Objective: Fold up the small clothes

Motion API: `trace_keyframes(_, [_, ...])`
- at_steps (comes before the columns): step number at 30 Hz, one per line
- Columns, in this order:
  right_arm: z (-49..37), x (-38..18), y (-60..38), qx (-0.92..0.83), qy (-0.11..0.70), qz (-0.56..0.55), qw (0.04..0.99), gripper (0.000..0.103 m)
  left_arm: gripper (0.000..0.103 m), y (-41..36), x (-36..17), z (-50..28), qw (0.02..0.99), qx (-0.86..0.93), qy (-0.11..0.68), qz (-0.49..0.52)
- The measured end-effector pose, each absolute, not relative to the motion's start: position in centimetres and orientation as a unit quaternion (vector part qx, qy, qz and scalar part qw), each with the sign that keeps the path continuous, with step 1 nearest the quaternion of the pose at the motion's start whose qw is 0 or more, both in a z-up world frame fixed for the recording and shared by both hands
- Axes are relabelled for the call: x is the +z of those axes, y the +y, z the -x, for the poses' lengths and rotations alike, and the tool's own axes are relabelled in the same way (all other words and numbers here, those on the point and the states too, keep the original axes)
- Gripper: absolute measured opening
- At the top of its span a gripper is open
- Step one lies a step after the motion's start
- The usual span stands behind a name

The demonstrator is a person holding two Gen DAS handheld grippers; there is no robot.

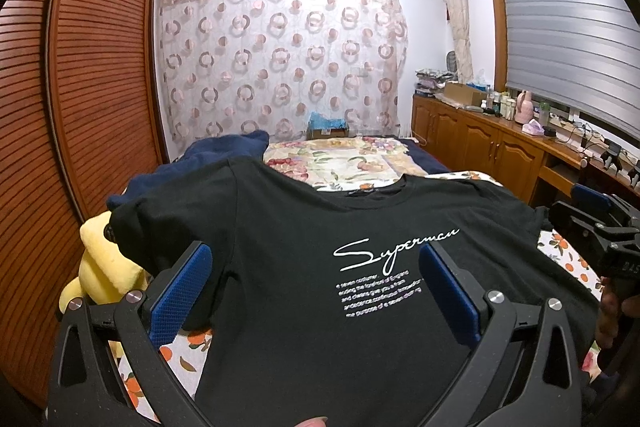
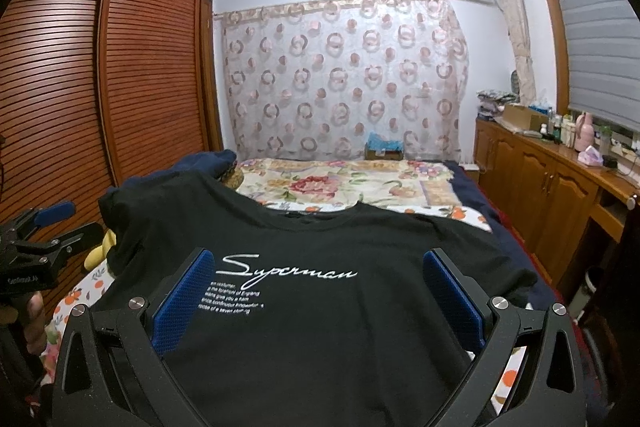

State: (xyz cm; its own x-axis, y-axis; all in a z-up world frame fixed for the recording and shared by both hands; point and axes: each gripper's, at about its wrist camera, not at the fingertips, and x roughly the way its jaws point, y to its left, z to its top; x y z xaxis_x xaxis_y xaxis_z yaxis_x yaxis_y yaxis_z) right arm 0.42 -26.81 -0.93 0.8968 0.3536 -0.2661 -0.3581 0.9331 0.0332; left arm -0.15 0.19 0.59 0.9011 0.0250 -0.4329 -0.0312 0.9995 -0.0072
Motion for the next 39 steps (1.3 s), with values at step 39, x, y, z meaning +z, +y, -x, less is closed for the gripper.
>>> trace_keyframes(39, [-16.7,0.9,-24.2,0.294,0.239,0.089,0.921,0.103,0.071,17.3,-4.9,-6.2,0.943,0.093,0.302,0.106])
